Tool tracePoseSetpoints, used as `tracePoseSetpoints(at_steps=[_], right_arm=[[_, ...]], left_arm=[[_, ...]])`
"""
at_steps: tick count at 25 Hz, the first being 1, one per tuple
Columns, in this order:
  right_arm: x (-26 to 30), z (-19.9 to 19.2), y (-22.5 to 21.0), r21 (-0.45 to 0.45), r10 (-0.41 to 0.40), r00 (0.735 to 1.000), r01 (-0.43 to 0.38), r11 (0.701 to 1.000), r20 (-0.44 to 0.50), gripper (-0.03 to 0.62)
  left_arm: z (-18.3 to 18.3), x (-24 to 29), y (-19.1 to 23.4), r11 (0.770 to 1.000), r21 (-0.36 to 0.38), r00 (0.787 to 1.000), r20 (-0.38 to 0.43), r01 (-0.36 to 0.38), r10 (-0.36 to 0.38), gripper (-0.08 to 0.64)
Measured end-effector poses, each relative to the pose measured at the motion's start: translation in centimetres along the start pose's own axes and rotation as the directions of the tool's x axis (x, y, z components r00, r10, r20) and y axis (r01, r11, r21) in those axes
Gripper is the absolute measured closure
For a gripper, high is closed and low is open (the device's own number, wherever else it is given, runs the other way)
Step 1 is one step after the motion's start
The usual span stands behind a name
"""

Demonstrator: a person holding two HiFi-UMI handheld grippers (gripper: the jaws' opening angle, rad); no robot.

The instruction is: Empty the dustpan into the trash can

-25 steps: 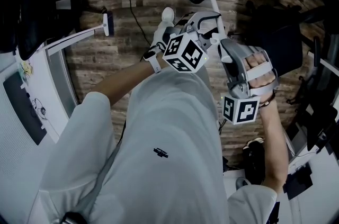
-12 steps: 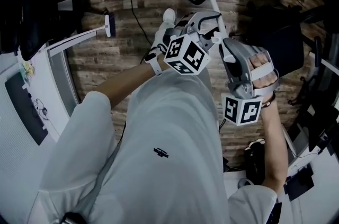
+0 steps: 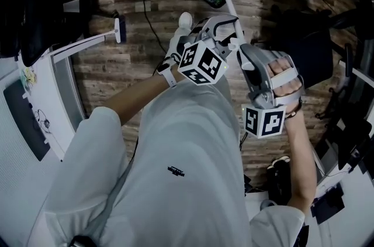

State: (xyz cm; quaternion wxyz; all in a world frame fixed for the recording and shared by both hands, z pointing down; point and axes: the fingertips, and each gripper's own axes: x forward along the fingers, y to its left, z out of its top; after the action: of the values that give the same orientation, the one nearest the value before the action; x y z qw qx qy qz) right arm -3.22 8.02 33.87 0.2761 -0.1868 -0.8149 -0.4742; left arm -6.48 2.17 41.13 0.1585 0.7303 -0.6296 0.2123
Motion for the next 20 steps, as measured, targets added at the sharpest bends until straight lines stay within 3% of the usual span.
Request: tracePoseSetpoints(at_steps=[13,20], right_arm=[[-2.3,-0.5,-0.7,0.113,-0.106,0.991,0.115,0.987,-0.083,0.472],[-4.2,-2.2,-1.2,0.226,-0.197,0.962,0.238,0.944,-0.19,0.472]], left_arm=[[2.5,0.3,-1.7,0.996,0.065,0.997,0.044,0.056,-0.059,0.406],[4.5,1.8,-3.7,0.985,0.122,0.99,0.055,0.122,-0.13,0.407]])
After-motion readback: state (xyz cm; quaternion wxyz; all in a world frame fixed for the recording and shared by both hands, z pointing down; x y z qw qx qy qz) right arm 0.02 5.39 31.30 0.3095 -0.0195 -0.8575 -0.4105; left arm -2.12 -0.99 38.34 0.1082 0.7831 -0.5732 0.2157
